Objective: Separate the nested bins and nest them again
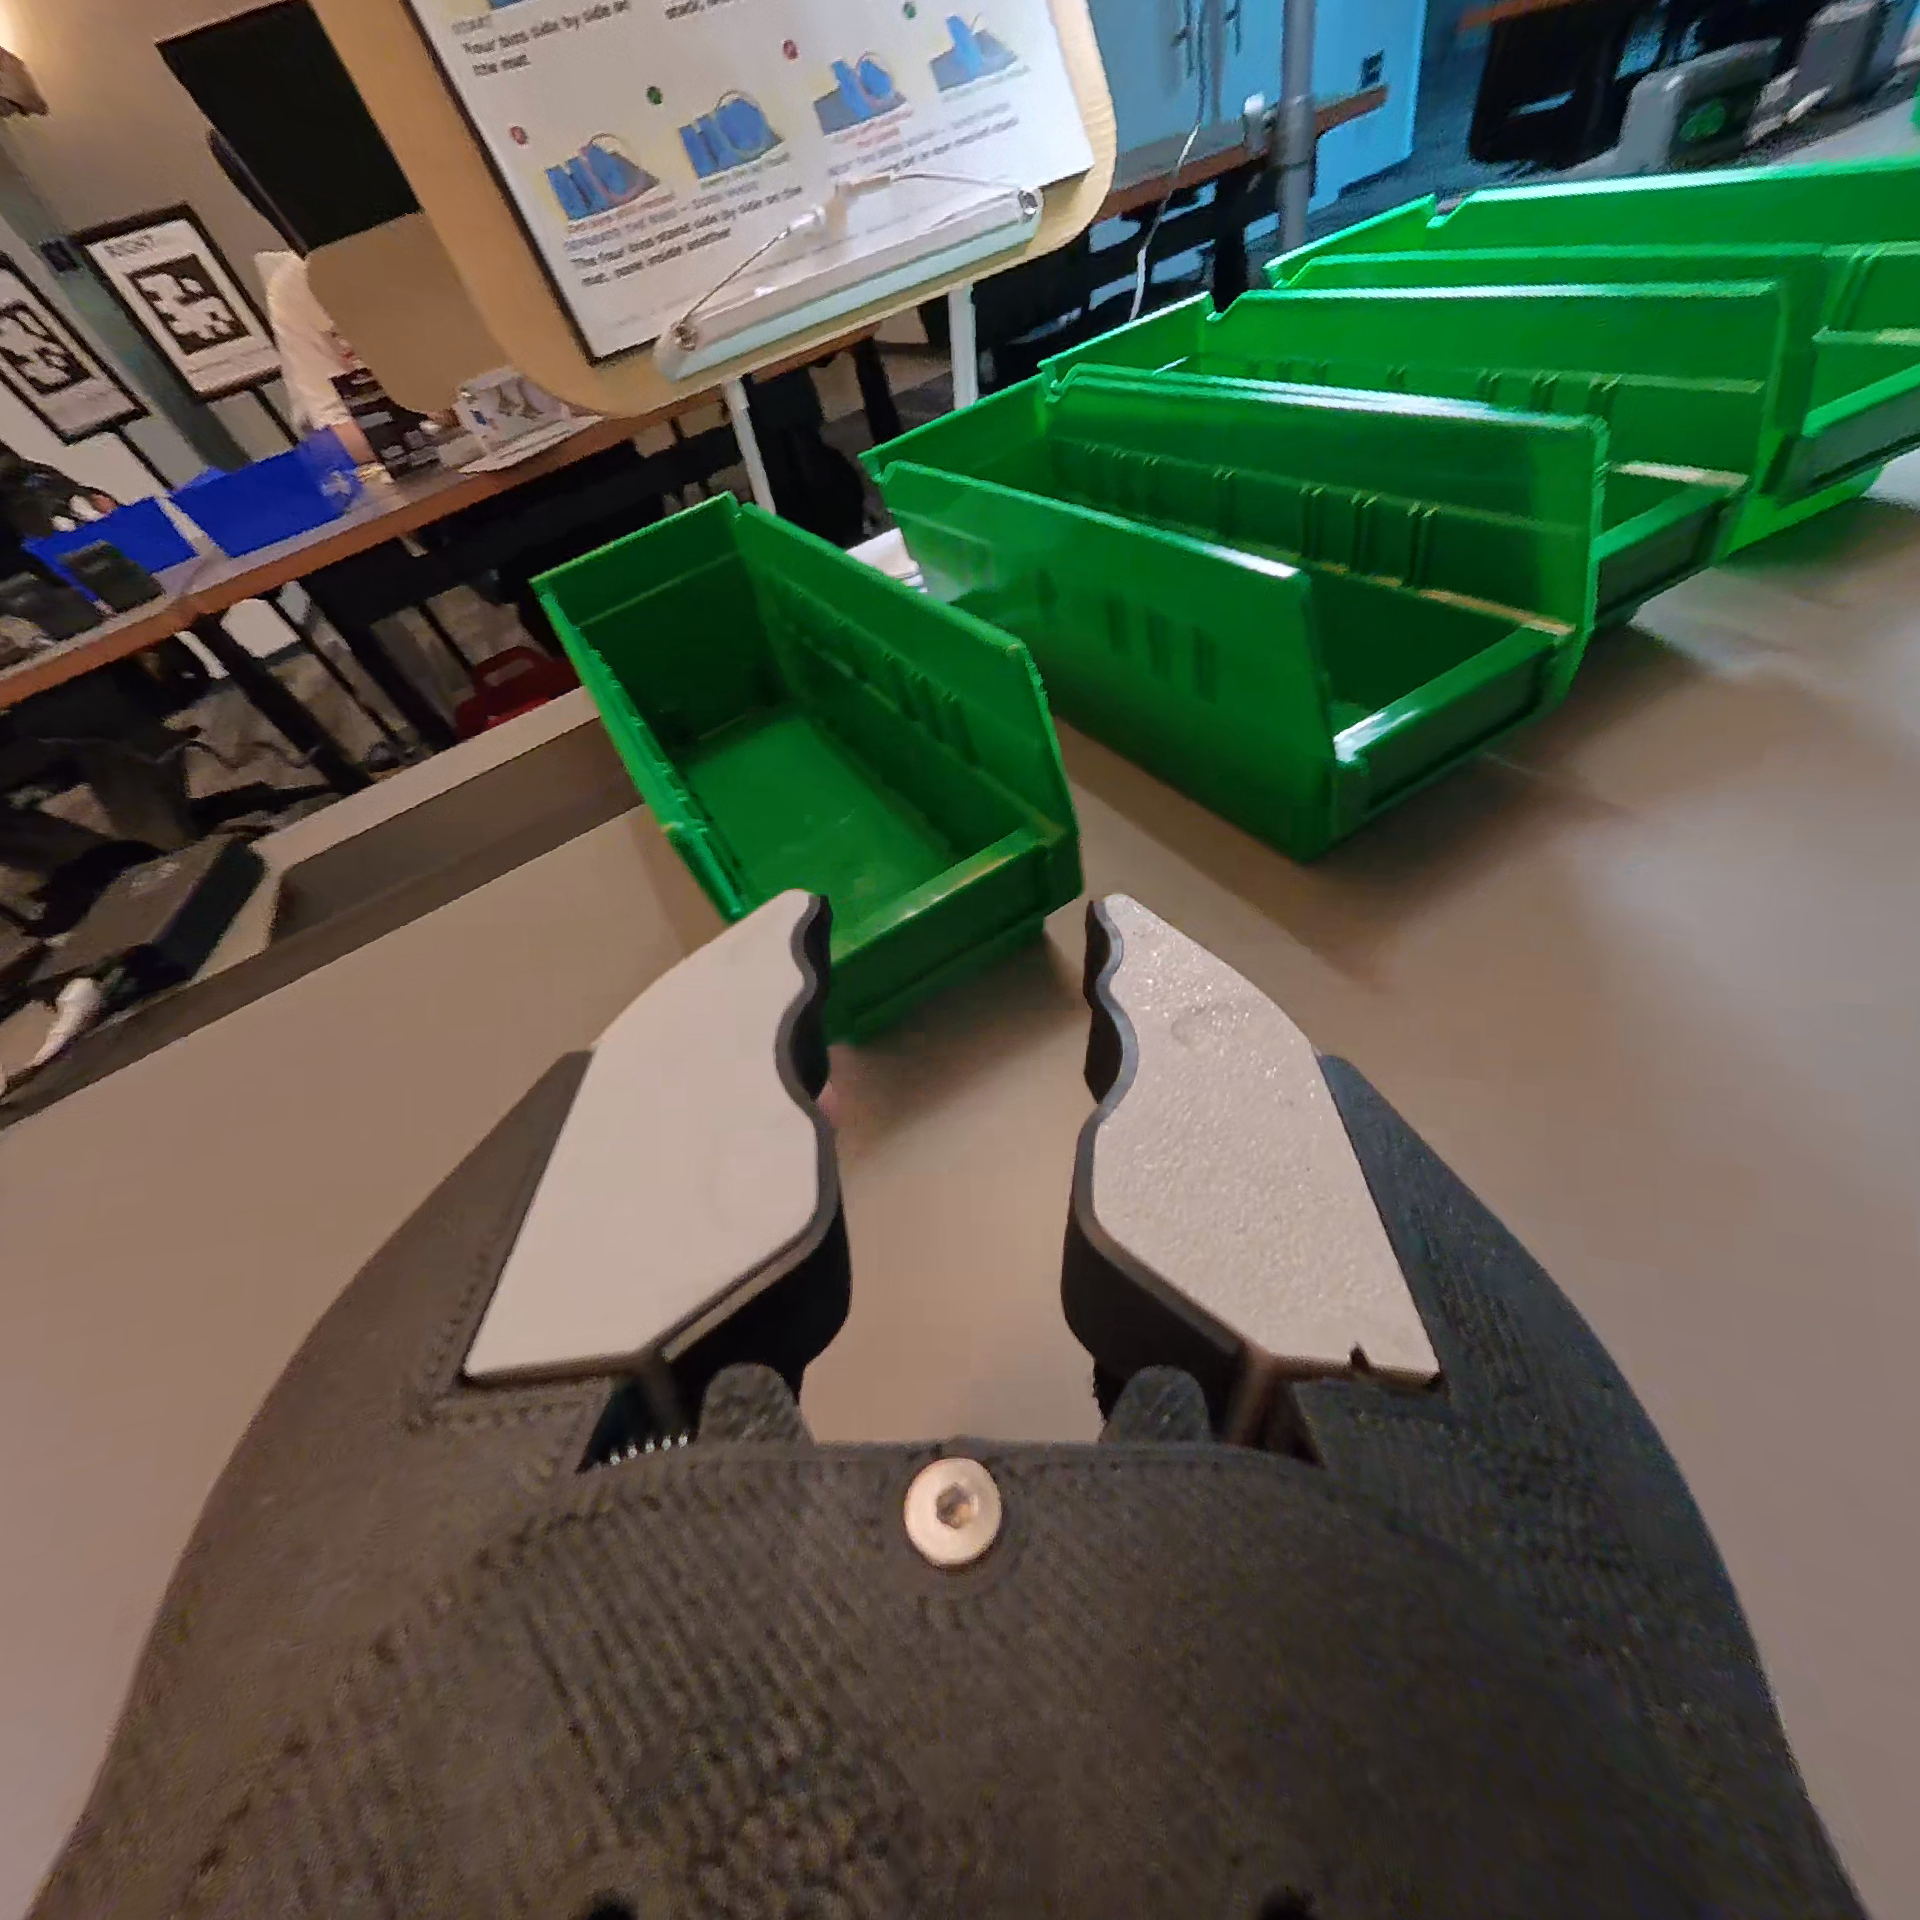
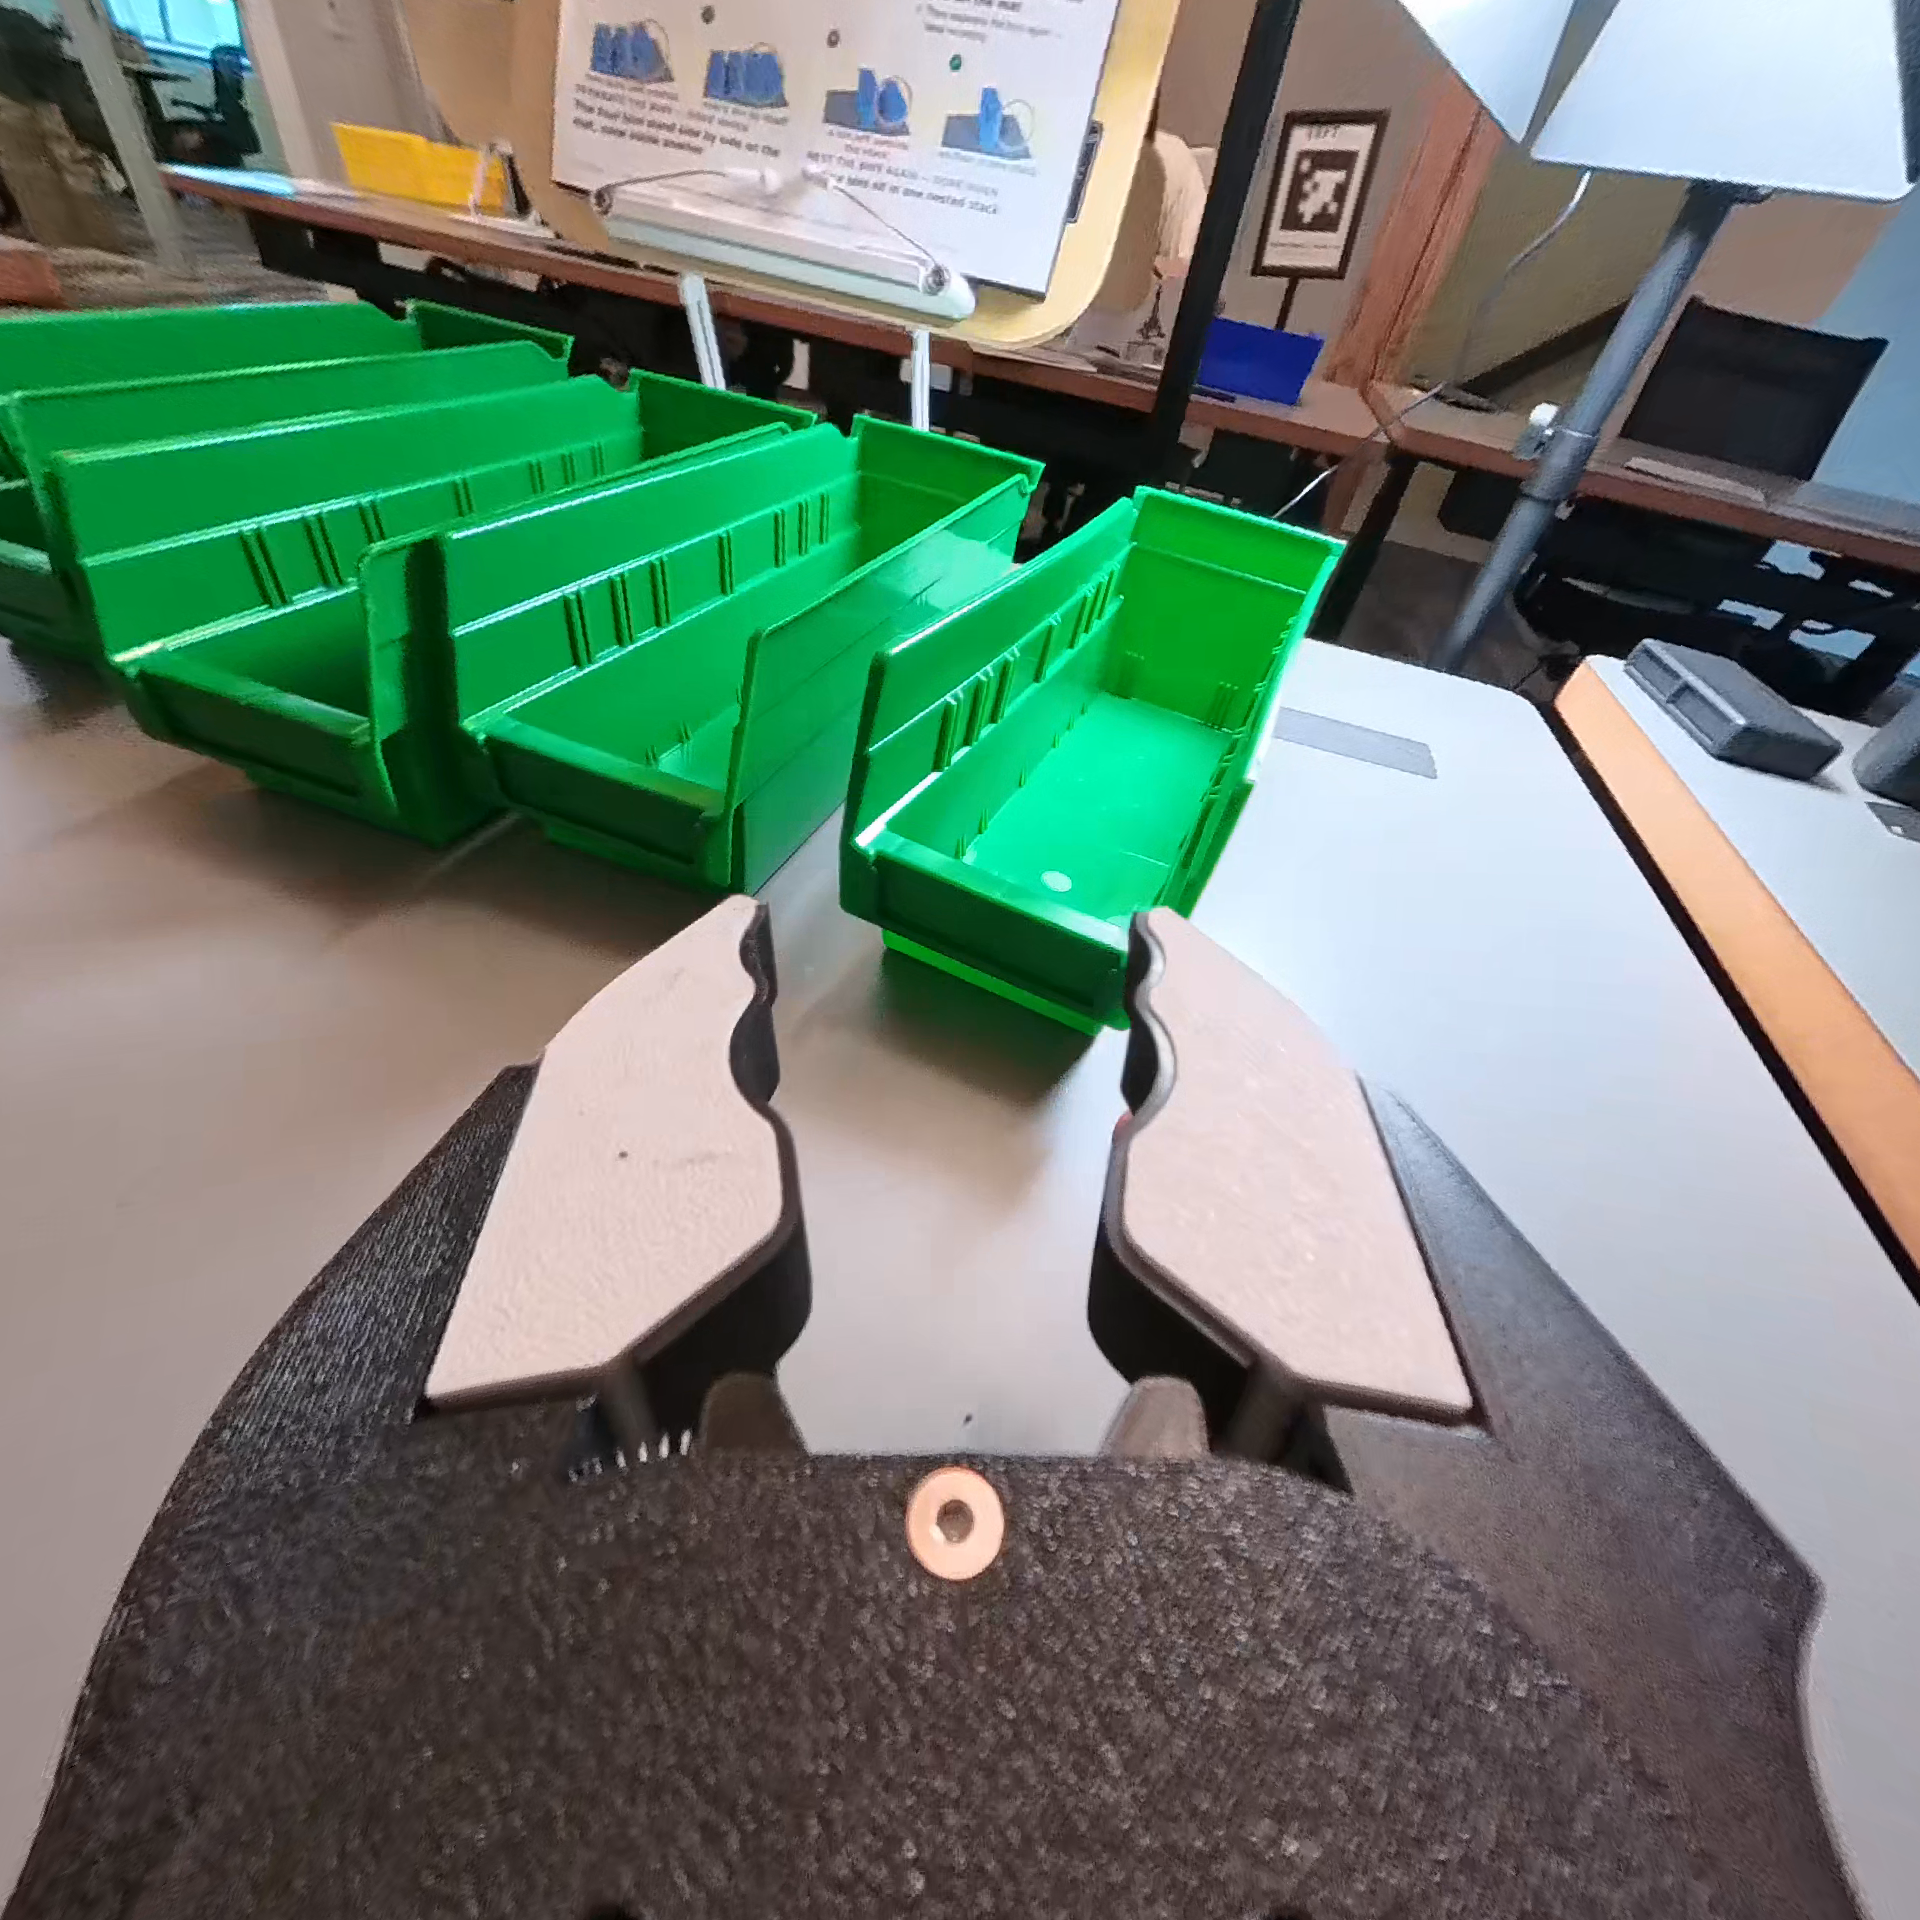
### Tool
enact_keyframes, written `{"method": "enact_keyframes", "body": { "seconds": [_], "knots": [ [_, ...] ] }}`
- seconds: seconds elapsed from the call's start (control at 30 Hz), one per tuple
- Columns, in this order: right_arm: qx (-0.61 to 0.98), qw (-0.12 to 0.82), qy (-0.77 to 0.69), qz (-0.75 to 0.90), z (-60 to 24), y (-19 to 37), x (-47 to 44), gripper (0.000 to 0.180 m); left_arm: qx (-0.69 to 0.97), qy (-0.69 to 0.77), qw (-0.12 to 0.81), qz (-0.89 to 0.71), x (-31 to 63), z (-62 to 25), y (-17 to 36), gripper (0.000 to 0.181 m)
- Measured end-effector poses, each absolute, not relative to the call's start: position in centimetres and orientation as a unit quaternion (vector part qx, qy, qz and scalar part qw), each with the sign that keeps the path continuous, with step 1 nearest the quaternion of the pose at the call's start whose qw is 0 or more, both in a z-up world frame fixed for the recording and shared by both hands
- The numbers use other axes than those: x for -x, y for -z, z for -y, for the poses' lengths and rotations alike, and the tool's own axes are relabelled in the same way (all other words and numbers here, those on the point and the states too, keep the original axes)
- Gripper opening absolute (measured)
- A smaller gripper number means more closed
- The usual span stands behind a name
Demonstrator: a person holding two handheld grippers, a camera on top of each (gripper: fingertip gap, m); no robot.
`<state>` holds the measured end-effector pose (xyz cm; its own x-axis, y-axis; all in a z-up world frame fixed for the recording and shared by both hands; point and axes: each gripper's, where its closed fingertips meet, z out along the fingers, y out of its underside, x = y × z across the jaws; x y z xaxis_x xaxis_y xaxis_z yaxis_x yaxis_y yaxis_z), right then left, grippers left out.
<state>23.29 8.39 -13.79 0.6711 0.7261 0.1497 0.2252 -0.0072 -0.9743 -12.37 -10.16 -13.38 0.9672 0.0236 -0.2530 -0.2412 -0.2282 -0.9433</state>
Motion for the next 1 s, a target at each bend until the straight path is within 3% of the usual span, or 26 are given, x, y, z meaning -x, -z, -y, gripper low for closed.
{"method": "enact_keyframes", "body": {
  "seconds": [0.17, 1.0],
  "knots": [
    [0.679, 0.614, -0.214, 0.34, -8.5, 13.8, -23.5, 0.064, 0.768, -0.173, 0.613, -0.068, 14.8, 10.6, 12.9, 0.046],
    [0.667, 0.628, -0.192, 0.352, -8.3, 13.7, -23.4, 0.064, 0.791, -0.115, 0.594, -0.088, 13.2, 10.1, 14.7, 0.046]
  ]
}}
